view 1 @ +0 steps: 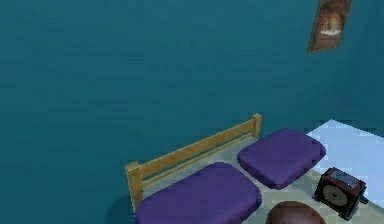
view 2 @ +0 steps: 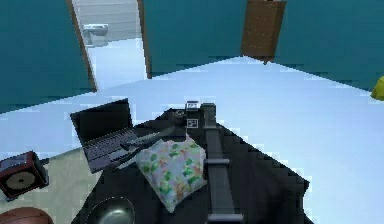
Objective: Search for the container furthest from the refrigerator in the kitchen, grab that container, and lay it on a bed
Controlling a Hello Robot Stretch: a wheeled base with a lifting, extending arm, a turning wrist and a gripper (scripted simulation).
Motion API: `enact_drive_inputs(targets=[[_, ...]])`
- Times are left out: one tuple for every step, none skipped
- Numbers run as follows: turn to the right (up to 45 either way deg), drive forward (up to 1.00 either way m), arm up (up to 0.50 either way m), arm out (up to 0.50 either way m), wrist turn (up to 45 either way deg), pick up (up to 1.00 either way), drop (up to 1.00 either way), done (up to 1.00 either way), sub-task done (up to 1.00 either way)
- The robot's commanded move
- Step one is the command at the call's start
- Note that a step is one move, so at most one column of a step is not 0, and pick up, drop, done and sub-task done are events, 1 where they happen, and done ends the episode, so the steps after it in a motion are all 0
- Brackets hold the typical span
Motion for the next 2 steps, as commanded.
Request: enact_drive_inputs(targets=[[0.0,0.00,0.00,-0.08,0.0,0.00,0.00,0.00,0.00],[0.0,0.00,0.00,0.00,0.0,0.00,0.00,1.00,0.00]])
